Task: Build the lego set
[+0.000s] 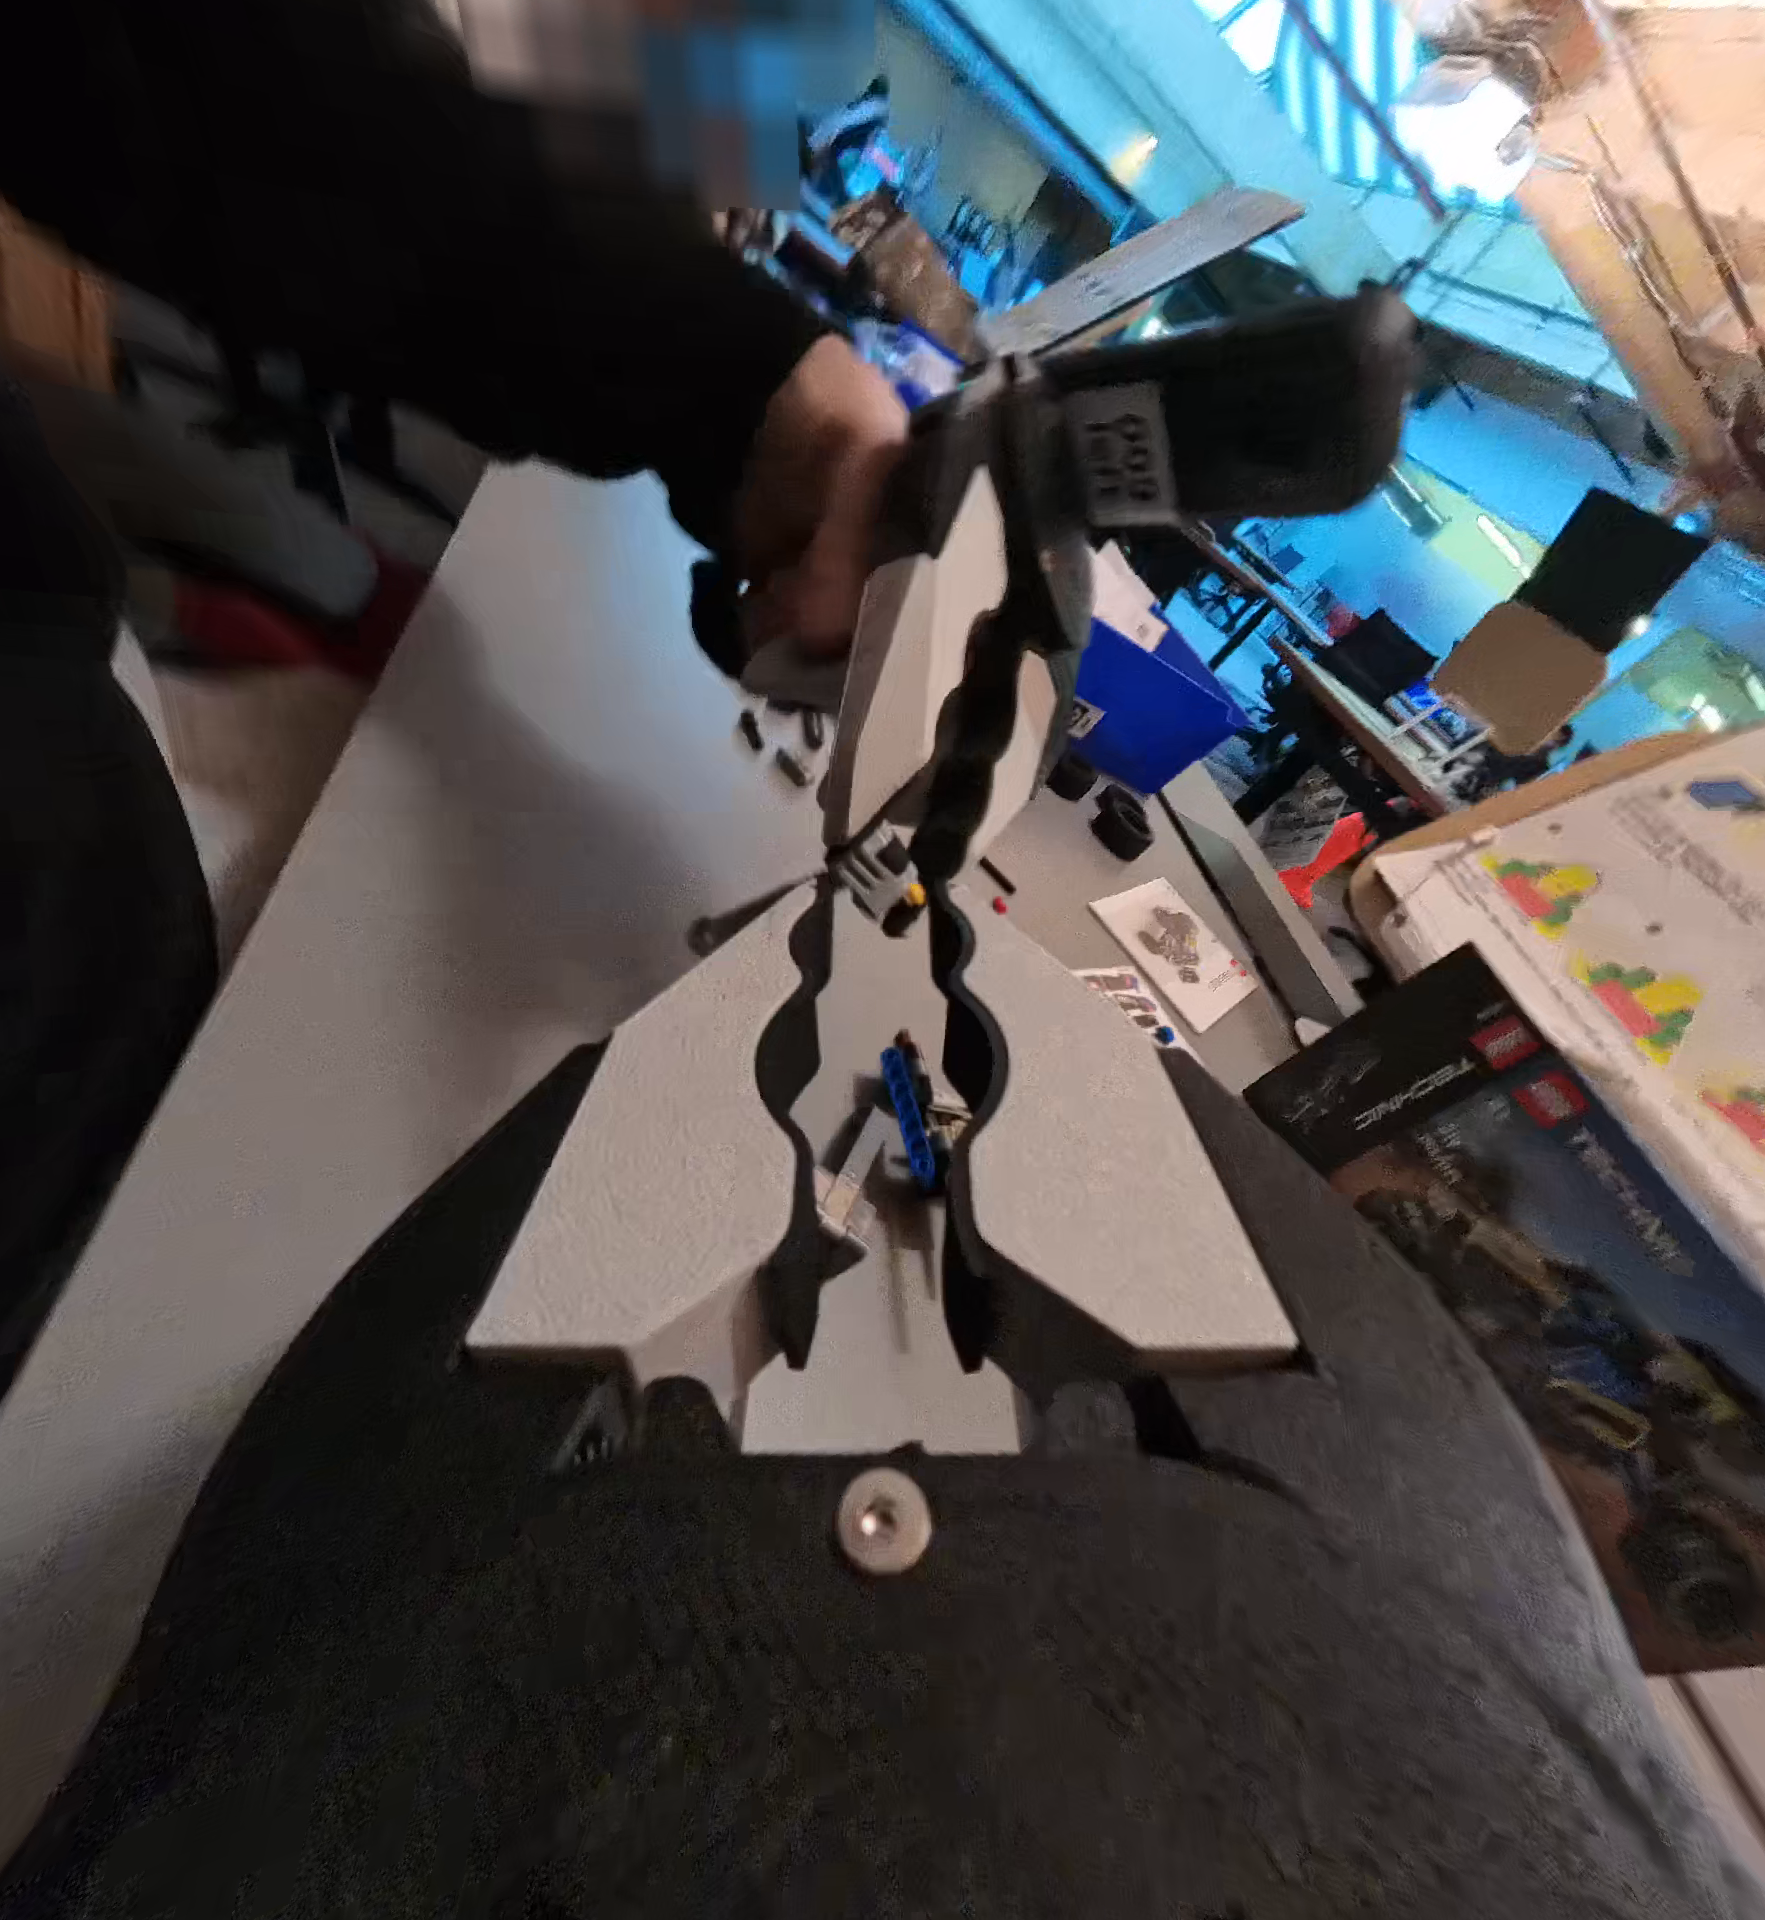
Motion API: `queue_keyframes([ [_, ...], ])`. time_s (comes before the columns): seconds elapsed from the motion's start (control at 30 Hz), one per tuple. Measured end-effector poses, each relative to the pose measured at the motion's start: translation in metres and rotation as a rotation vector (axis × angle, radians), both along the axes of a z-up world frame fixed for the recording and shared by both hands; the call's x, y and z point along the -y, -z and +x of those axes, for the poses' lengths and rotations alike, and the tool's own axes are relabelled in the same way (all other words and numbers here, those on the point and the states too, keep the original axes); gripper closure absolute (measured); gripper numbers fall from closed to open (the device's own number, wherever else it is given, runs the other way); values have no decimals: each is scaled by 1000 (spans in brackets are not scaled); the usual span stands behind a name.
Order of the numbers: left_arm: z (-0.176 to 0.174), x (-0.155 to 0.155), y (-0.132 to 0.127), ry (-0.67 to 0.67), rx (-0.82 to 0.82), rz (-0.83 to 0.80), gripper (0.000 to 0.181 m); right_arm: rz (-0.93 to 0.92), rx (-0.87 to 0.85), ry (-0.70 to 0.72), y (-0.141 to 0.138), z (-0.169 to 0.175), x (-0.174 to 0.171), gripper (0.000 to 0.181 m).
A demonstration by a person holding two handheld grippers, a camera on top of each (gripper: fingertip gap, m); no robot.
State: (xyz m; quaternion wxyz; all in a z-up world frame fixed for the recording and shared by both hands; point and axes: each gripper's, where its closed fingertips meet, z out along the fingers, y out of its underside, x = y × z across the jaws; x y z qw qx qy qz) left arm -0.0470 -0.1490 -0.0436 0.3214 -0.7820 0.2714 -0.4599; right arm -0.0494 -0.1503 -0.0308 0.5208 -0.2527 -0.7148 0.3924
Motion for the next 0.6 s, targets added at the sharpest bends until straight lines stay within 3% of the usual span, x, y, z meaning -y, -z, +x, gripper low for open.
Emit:
queue_keyframes([
  [0.27,4,8,2,64,33,-69,159,206,-3,16,11,-8,8,174],
  [0.3,2,4,-1,41,42,-51,159,173,0,28,11,-10,5,173],
  [0.37,-3,-2,-8,-1,54,4,139,64,11,49,10,-12,-1,174],
  [0.5,-12,-6,-19,-74,28,135,141,-133,-31,74,-2,-9,-16,173],
  [0.6,-14,-8,-18,-118,27,122,143,-203,-54,59,-8,-7,-18,173],
])
